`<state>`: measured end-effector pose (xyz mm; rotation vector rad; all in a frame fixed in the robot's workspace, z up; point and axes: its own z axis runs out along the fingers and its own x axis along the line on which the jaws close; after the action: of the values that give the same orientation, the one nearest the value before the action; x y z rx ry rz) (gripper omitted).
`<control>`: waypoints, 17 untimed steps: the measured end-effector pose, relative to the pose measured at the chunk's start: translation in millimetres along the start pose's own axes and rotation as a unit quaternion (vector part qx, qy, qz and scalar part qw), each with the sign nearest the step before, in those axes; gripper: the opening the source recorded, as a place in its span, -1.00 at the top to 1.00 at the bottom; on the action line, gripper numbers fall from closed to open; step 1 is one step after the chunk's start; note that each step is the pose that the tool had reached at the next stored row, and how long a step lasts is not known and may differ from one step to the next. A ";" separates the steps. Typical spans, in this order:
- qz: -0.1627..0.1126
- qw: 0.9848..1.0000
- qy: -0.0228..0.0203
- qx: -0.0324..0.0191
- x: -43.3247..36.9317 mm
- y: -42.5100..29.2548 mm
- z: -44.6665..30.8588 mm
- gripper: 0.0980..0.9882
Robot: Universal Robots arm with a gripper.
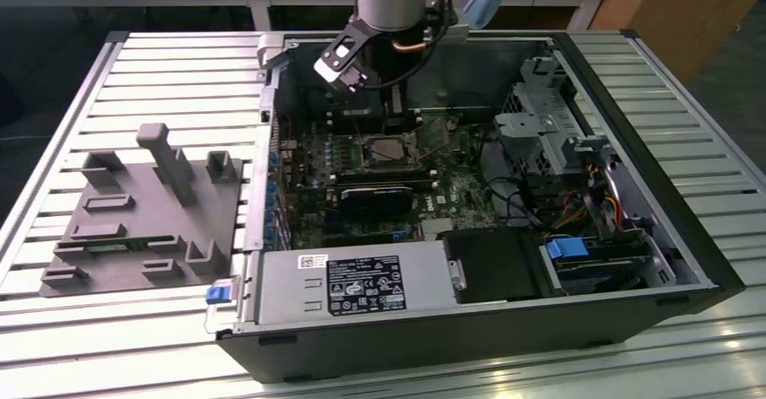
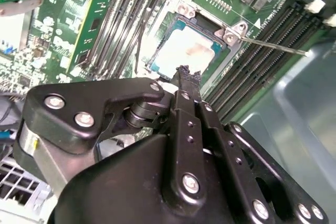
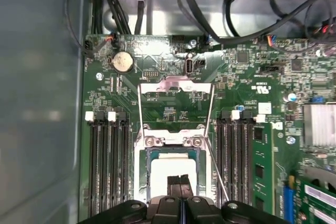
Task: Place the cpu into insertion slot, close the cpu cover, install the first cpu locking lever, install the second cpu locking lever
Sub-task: 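Place the cpu into insertion slot, then close the cpu cover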
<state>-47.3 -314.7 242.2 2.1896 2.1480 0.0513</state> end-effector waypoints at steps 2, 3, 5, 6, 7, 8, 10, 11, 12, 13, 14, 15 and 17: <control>0.000 1.000 0.000 0.000 -0.2 0.4 -5.6 0.99; 0.000 1.000 0.000 0.000 -0.2 0.7 -8.6 0.99; 0.000 1.000 0.000 0.000 -0.4 1.0 -12.7 0.99; 0.000 1.000 0.000 0.000 -0.4 1.0 -13.1 0.99; 0.000 1.000 0.000 0.000 -0.4 1.0 -13.0 0.99; 0.000 1.000 0.000 0.000 -0.3 1.0 -13.0 0.99; 0.000 1.000 0.000 0.000 -0.4 1.0 -13.4 0.99; 0.000 1.000 0.000 0.000 -0.4 1.0 -13.4 0.99; 0.000 1.000 0.000 0.000 -0.4 1.0 -13.4 0.99; 0.000 1.000 0.000 0.000 -0.4 1.0 -13.4 0.99; 0.000 1.000 0.000 0.000 -0.4 1.0 -13.5 0.99; 0.000 1.000 0.000 0.000 -0.4 1.0 -13.5 0.99; 0.000 1.000 0.000 0.000 -0.4 1.1 -13.5 0.99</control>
<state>-47.3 -314.7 255.7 2.1896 2.1480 0.0513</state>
